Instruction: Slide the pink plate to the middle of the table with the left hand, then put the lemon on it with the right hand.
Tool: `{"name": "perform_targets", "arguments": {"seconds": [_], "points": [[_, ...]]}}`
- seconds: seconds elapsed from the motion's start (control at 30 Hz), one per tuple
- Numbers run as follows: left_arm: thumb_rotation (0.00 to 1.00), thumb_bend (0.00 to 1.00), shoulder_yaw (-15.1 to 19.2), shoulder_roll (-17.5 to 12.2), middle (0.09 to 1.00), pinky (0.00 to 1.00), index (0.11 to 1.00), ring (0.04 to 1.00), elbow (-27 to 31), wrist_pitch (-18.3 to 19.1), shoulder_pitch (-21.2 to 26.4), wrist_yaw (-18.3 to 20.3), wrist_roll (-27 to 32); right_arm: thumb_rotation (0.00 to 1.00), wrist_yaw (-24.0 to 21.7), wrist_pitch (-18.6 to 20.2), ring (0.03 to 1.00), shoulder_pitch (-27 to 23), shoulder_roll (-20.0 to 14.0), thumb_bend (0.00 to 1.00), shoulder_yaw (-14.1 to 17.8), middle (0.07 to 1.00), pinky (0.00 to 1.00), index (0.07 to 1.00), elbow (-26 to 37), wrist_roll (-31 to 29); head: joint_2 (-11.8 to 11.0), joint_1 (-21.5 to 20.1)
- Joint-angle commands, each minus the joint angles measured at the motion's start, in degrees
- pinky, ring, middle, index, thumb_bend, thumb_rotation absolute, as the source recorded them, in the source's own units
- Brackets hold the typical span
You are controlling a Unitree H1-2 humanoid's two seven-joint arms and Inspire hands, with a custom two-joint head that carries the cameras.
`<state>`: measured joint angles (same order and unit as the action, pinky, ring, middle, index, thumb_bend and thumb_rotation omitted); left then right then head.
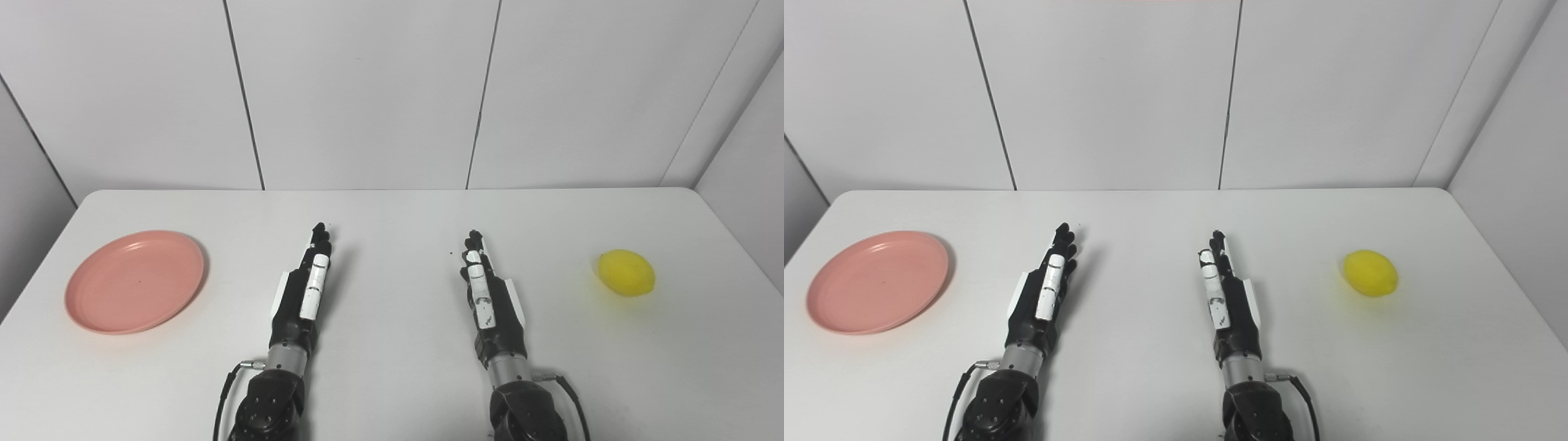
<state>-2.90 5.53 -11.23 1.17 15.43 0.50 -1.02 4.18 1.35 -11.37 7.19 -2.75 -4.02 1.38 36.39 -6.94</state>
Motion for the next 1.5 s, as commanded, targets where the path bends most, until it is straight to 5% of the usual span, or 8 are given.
{"name": "perform_targets", "arguments": {"seconds": [0.0,0.27,0.4,0.53,0.9,1.17,1.47], "points": [[1.0,0.61,0.3,0.0,1.0,1.0,1.0,1.0,-0.8,0.7,0.0,-0.4,0.2,1.0,-0.4,-2.9,1.0,-1.7,0.2,0.71,-0.1,1.0,1.0,1.0,0.9,-0.2,-0.4,0.7],[1.0,0.63,-0.5,1.9,1.0,1.0,1.0,1.0,-1.4,0.2,-0.6,-0.5,0.0,1.0,-1.5,-3.7,1.0,-0.7,-1.4,0.71,0.6,1.0,1.0,1.0,1.4,-1.5,-2.8,10.6],[1.0,0.63,-1.8,2.8,1.0,1.0,1.0,1.0,-3.4,-1.5,-0.5,-0.1,-0.5,1.0,-2.2,-4.9,1.0,-0.1,-3.1,0.78,1.8,1.0,1.0,1.0,1.0,-2.5,-5.5,19.4],[1.0,0.65,-2.1,3.8,1.0,1.0,1.0,1.0,-5.4,-2.9,0.0,-0.8,-0.1,0.99,-2.0,-6.0,1.0,0.2,-3.4,0.78,3.3,1.0,1.0,1.0,0.3,-4.6,-6.9,22.3],[1.0,0.64,-2.0,3.9,1.0,1.0,1.0,1.0,-6.8,-4.7,0.3,-1.0,0.5,1.0,-2.3,-7.8,1.0,0.0,-3.5,0.7,4.1,1.0,1.0,1.0,-1.3,-5.8,-8.7,23.1],[1.0,0.62,0.1,4.3,1.0,1.0,1.0,1.0,-4.9,-7.7,0.9,-1.9,3.0,0.99,-2.1,-7.7,1.0,0.2,-3.6,0.76,3.9,1.0,1.0,1.0,-1.5,-5.4,-9.3,23.1],[1.0,0.76,4.0,3.5,0.96,0.95,0.952,0.951,-1.8,-7.8,2.4,0.1,9.7,0.97,-2.3,-9.4,1.0,0.2,-3.7,0.77,3.8,1.0,1.0,1.0,-2.6,-5.4,-10.0,23.9]]}}
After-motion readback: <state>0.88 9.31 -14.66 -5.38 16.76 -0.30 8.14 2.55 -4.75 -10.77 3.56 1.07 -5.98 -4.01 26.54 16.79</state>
